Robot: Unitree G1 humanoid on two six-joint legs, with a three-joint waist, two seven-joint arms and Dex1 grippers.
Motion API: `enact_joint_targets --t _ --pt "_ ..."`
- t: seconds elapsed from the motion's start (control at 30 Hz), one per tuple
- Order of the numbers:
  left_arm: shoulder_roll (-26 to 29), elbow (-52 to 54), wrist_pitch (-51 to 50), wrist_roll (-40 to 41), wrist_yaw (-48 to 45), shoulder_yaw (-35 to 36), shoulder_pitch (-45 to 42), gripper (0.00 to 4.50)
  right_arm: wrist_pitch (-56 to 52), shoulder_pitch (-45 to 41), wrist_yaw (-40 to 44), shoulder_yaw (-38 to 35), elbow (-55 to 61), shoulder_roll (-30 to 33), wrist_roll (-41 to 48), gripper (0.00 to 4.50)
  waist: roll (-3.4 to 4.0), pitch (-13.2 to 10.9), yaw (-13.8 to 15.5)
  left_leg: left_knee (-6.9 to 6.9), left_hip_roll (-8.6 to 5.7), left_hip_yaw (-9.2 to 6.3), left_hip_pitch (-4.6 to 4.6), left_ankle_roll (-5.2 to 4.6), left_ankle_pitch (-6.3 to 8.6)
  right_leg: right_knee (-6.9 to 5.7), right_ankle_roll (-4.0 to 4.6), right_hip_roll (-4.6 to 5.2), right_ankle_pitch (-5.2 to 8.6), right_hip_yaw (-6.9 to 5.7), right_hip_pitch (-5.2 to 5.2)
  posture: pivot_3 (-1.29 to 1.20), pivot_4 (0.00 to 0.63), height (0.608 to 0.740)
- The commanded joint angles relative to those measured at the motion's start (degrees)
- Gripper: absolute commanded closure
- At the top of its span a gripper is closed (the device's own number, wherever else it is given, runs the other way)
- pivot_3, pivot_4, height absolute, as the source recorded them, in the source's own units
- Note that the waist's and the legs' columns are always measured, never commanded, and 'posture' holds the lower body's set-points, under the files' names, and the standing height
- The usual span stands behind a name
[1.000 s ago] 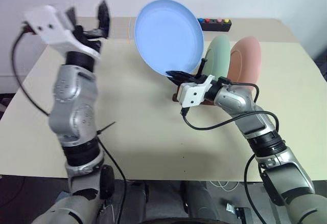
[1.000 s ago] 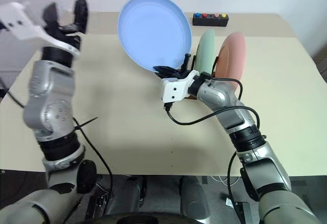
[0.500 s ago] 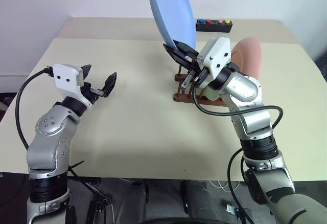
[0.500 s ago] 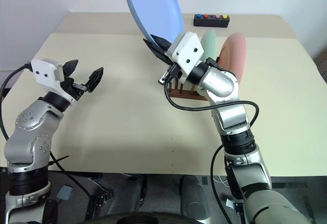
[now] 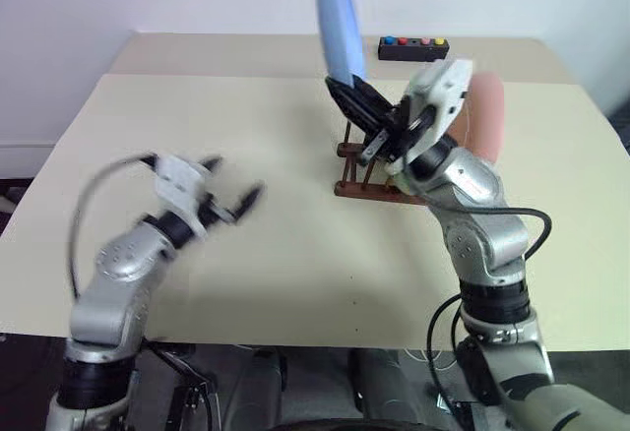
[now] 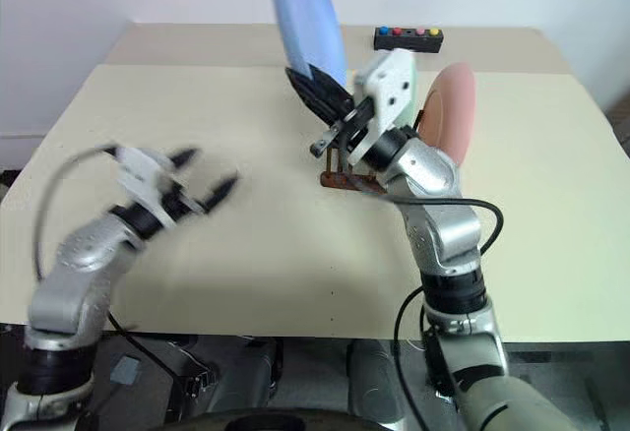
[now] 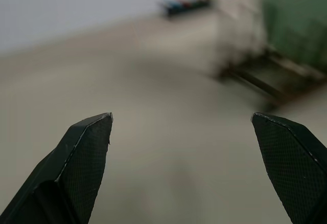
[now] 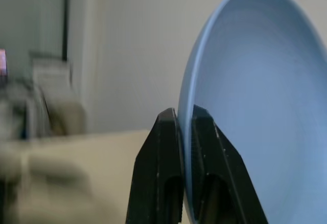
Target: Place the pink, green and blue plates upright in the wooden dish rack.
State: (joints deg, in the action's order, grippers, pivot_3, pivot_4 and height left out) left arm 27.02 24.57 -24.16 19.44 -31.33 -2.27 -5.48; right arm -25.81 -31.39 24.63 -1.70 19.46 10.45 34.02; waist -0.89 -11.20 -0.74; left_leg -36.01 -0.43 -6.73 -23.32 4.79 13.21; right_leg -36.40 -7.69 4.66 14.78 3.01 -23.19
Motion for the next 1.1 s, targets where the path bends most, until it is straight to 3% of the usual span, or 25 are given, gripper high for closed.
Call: enact_joint_targets --t 0.03,0.87,0.97,1.1 --pt "-0.45 1.05 2.21 -1.84 -1.71 -3.56 -2.28 0.04 -7.08 0.34 -5.8 -5.66 4.28 -0.95 10.05 4.5 0.0 -0.05 -0.11 -0.05 0.0 0.0 -0.04 0.0 0.0 -0.01 0.01 -0.02 0.0 0.0 -0.04 0.0 0.15 0.734" --pt "-0.89 0.79 3.26 -2.77 -1.47 -1.71 -3.04 0.04 -12.76 1.1 -12.52 -7.85 3.69 0.35 17.66 4.5 0.25 0.02 -1.28 0.09 0.06 0.04 0.07 -0.12 -0.08 -0.03 0.05 -0.09 -0.01 0.01 -0.05 0.0 0.15 0.734" --pt "-0.94 0.6 3.55 -2.94 -1.38 -1.83 -2.99 0.0 -13.25 1.21 -12.75 -7.78 3.49 0.64 17.88 3.42 0.25 0.01 -1.37 0.09 0.06 0.04 0.06 -0.12 -0.08 -0.03 0.05 -0.09 -0.01 0.01 -0.05 0.0 0.15 0.734" --pt "-1.02 0.49 3.64 -2.94 -1.3 -1.84 -2.98 0.0 -13.43 1.24 -12.94 -7.82 3.31 0.78 17.81 1.46 0.26 0.01 -1.54 0.1 0.06 0.04 0.06 -0.12 -0.08 -0.03 0.05 -0.09 -0.01 0.01 -0.06 0.0 0.15 0.734"
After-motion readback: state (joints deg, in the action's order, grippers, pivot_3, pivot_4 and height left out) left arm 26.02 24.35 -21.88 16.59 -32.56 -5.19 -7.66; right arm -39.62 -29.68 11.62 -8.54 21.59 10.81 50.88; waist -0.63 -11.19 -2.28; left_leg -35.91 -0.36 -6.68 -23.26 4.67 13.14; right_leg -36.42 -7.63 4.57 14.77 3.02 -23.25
